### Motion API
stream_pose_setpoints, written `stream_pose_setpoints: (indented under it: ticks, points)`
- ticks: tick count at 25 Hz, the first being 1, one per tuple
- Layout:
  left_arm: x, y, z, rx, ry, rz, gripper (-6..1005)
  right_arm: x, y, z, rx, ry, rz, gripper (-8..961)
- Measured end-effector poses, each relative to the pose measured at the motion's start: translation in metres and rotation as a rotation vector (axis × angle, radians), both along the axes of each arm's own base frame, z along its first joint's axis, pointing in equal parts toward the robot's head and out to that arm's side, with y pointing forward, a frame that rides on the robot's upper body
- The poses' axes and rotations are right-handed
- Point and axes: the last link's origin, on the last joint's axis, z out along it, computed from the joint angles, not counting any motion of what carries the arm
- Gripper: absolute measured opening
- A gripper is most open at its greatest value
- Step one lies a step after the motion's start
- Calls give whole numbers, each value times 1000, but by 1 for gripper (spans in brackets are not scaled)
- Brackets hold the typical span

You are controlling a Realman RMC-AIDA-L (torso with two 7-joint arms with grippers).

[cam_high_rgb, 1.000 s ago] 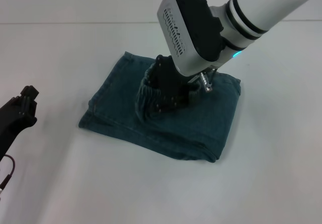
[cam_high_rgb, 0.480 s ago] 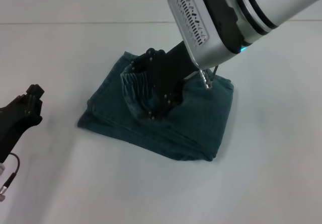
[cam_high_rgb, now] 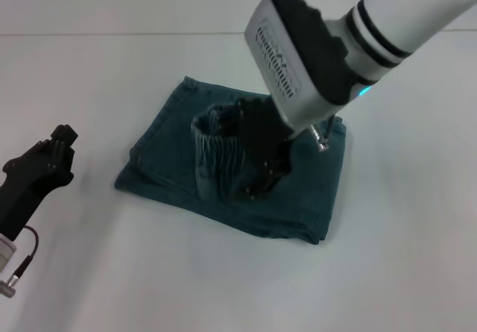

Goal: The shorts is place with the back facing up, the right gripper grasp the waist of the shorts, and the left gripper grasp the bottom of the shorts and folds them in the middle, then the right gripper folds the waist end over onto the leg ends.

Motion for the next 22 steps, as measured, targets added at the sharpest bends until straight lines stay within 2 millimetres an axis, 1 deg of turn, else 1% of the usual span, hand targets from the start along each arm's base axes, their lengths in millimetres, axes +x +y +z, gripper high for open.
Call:
stream_pose_setpoints:
  ticks: [6, 10, 12, 16, 19, 22]
  points:
    - [1, -1, -2, -4, -10, 0, 59, 4, 2, -4, 32, -46, 18, 914]
    - [2, 0, -3, -4, -13, 0, 60, 5, 3, -2, 55, -45, 24, 913]
    - [2, 0, -4, -6, -9, -1, 59, 3, 3, 4, 89, -16, 46, 912]
    - [4, 2, -6, -20, 2, -12, 58, -8, 2, 23, 165, 71, 79, 911]
    - [6, 3, -7, -27, 11, -26, 59, -12, -1, 39, 175, 130, 28, 912]
    - [11, 3, -9, -58, 47, -78, 60, -7, -5, 52, 162, 182, -81, 913]
